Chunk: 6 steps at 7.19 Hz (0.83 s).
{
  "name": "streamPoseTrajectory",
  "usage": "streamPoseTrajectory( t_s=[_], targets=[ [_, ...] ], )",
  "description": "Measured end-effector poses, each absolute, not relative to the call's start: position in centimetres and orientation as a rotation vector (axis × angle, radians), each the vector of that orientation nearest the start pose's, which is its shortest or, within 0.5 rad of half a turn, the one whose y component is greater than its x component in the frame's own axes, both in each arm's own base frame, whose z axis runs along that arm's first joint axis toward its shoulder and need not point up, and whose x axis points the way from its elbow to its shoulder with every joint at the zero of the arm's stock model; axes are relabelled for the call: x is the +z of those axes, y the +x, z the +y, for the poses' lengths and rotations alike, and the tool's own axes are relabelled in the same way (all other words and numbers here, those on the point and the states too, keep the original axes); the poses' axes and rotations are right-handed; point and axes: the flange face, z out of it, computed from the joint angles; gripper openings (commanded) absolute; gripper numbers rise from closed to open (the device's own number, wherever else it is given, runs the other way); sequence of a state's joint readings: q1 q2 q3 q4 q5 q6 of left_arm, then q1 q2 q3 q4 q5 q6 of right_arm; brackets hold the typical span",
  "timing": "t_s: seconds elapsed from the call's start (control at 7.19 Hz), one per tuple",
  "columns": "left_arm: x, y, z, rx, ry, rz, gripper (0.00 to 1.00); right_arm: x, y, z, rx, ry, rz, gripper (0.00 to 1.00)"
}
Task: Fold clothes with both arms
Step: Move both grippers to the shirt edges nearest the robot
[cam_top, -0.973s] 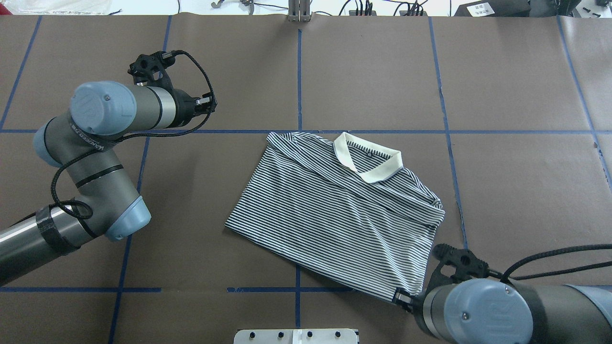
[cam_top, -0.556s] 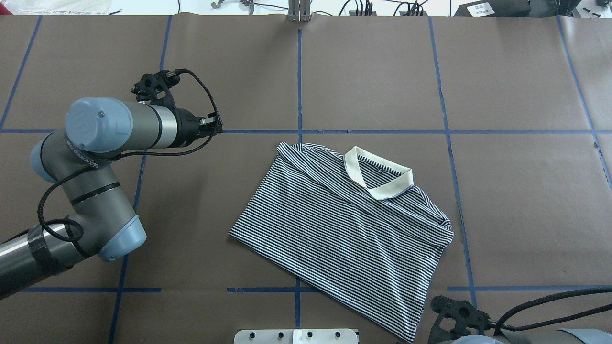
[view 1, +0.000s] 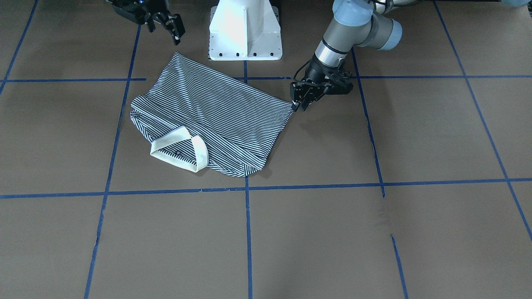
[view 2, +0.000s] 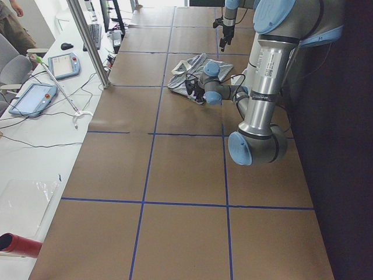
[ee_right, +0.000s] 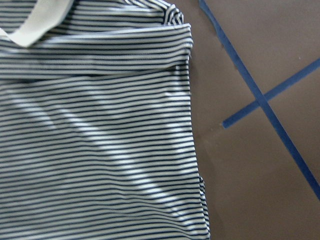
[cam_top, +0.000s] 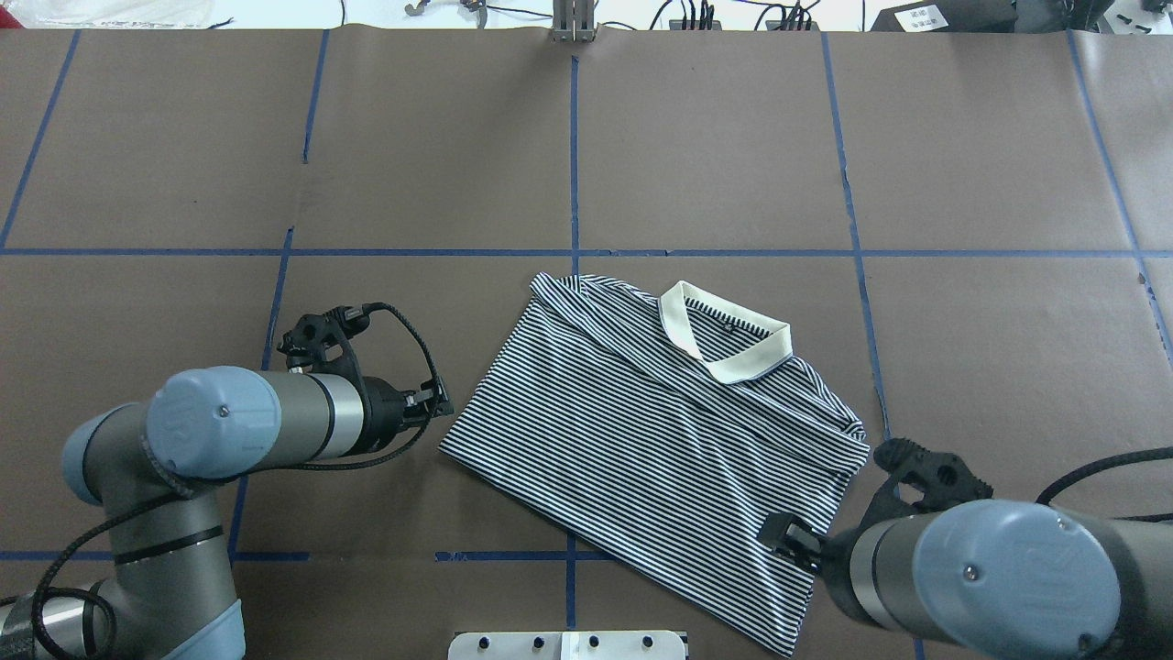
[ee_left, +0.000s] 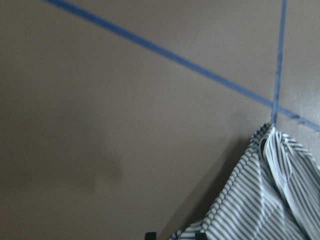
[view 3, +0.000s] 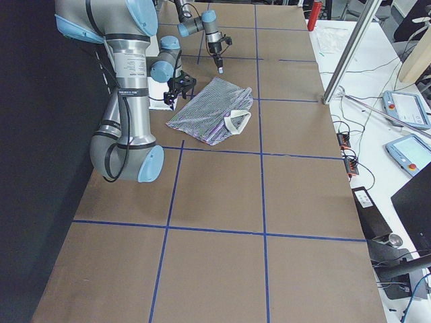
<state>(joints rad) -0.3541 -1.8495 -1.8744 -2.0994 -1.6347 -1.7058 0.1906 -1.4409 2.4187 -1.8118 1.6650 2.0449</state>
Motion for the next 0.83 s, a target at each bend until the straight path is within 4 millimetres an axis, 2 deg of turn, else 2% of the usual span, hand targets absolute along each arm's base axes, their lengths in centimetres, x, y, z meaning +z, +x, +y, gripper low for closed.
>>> streamPoseTrajectory(
  t_s=[0.14, 0.28, 0.7, 0.83],
  targets=[
    [30.9, 51.2, -30.4, -0.392, 0.054, 1.084, 0.5, 26.5, -37.4, -21.7, 0.638, -0.178, -0.734, 1.0],
    [30.6, 52.2, -29.7, -0.385, 0.047, 1.061, 0.49, 26.5, -37.0, -22.4, 0.653, -0.171, -0.737, 1.0],
    [30.7, 52.9, -29.5, -0.377, 0.049, 1.033, 0.47, 26.8, -36.8, -22.8, 0.663, -0.166, -0.73, 1.0],
    [31.0, 53.0, -29.8, -0.378, 0.052, 1.027, 0.43, 26.9, -36.9, -22.8, 0.664, -0.165, -0.726, 1.0]
  ],
)
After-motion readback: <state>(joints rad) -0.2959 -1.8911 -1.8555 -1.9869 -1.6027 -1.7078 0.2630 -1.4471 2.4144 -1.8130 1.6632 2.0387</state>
